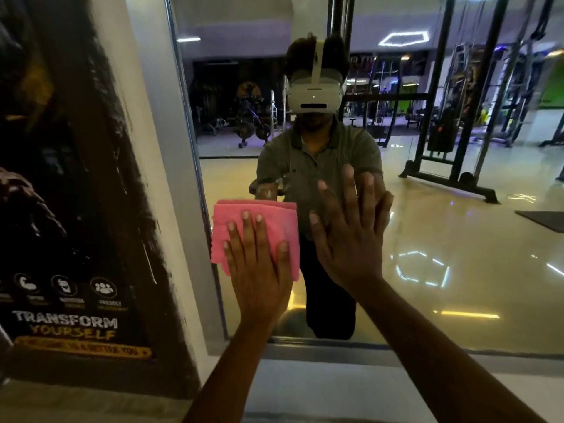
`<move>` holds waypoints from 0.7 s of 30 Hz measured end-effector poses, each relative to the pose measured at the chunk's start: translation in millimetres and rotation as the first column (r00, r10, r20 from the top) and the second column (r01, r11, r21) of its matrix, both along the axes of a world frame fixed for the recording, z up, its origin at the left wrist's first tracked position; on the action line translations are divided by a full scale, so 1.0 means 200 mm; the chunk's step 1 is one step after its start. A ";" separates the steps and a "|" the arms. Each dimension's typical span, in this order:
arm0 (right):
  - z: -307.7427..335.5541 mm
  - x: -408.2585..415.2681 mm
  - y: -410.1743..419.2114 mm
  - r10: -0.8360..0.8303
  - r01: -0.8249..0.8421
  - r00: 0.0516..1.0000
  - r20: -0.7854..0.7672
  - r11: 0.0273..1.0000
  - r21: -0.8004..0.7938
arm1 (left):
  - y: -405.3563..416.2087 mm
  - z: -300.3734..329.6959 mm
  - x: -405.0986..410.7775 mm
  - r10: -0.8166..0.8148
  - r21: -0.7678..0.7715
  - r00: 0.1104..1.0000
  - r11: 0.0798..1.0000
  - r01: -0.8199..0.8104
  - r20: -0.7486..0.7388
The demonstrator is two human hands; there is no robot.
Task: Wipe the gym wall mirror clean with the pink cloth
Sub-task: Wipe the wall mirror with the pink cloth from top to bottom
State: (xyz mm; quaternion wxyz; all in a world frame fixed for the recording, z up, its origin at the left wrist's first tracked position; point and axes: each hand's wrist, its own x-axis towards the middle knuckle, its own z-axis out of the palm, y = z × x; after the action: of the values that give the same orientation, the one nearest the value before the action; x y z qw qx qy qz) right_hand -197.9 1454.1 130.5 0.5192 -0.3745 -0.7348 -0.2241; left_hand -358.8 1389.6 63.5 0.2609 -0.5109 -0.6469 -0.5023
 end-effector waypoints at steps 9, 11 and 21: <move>-0.04 -0.03 0.02 -0.010 0.011 1.000 -0.029 1.000 0.024 | 0.06 0.12 -0.07 0.008 -0.023 0.996 1.000 -0.010 -0.090; -0.04 -0.03 0.02 -0.014 0.014 1.000 -0.027 1.000 0.018 | 0.09 0.22 -0.11 0.006 -0.011 0.988 1.000 -0.008 -0.155; -0.07 -0.04 0.05 -0.048 0.049 0.999 -0.022 0.997 0.054 | 0.09 0.13 -0.30 0.116 0.042 0.963 0.993 -0.109 -0.241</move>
State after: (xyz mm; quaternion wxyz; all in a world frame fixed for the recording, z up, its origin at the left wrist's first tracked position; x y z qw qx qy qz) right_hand -206.4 1463.9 115.7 0.5311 -0.3802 -0.7137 -0.2529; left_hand -419.3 1407.8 90.3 0.3736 -0.5273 -0.6311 -0.4292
